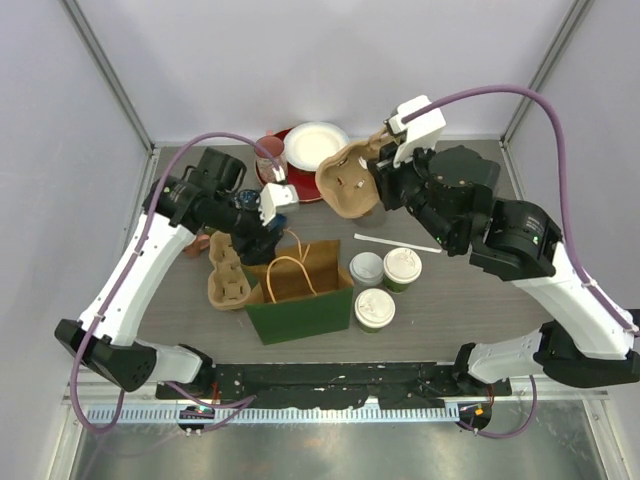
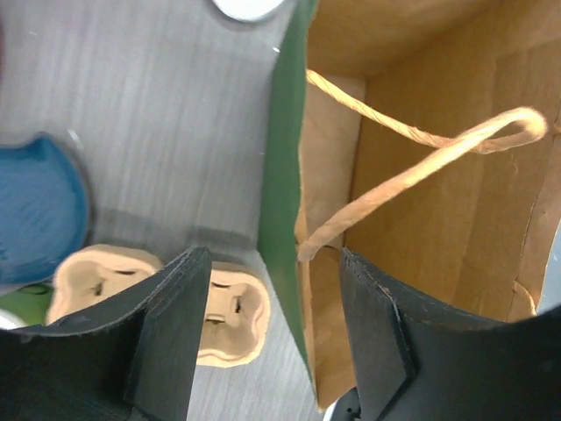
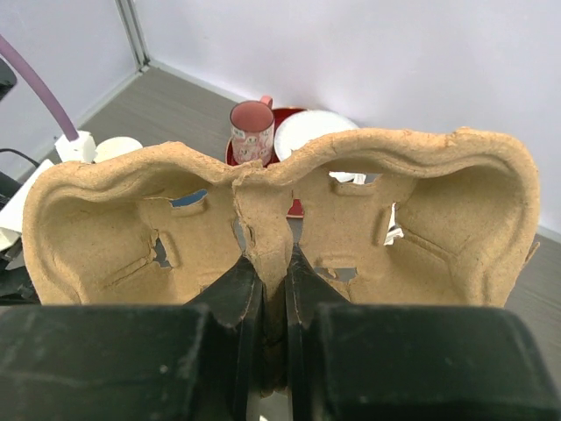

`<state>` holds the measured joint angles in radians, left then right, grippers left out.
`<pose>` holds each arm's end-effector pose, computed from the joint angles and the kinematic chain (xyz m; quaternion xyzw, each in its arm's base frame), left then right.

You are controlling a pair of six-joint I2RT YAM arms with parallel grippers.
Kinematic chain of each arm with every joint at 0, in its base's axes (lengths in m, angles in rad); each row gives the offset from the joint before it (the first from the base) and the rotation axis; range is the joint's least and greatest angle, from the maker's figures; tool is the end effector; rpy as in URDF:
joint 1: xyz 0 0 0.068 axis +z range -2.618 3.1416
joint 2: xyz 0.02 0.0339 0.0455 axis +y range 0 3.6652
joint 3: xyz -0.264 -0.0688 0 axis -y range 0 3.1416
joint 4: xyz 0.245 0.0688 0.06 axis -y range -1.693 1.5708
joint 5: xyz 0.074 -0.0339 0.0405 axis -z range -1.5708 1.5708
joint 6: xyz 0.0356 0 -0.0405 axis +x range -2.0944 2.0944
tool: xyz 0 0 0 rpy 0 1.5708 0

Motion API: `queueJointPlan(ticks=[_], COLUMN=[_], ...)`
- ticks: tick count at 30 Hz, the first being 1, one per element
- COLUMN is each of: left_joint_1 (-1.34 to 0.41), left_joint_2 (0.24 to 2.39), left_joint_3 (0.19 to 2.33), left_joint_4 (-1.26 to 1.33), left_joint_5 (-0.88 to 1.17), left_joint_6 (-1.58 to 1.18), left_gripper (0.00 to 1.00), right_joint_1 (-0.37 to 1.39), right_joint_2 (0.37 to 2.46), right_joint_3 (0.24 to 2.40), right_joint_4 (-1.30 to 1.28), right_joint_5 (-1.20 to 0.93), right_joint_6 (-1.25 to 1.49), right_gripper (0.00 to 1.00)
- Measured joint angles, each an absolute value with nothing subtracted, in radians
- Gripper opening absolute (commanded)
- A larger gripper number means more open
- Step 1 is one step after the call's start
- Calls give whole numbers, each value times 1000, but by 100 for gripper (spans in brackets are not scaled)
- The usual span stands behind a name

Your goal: Pack the takeout coffee

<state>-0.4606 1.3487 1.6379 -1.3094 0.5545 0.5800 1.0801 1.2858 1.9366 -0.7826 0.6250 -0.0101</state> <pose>0.2014 -0.1209 0.4095 0.5247 0.7661 -0.2473 0.2767 0.1156 0.1722 0.5495 -0.1979 0.7170 0.1208 0.6574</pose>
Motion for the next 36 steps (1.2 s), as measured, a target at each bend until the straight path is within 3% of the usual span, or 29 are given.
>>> queueJointPlan(ticks=[2,5,6,7,15,21,36], left_joint_1=[-465,-466,-466,-466,-467,-466,-466], left_joint_2=[1353,1348,1343,1339,1194,1030,1012], left_joint_3=[1597,1512,1491,1481,1469,1333,1246], left_joint_4=[-1316,-1314,-1310,-1309,-1220,-1140,-1060], left_joint_5=[570,579,575,569,426,341,222], left_joint_6=[589,585,581,566,348,100,-280], left_gripper=[51,24,7,3,0,0,0], right_joint_1=[1078,1077,1076,1076,1076,1127,1195], right_joint_2=[1298,1316,1321,1327,1419,1489,1522], right_joint_3=[1930,1918,1917,1917,1966,1922,1750], right_joint_4=[-801,-823,-829,-834,-863,-833,-740], right_joint_5=[625,619,616,611,483,369,244], right_joint_6=[6,20,23,26,54,109,191], right_gripper=[1,1,1,1,1,1,1])
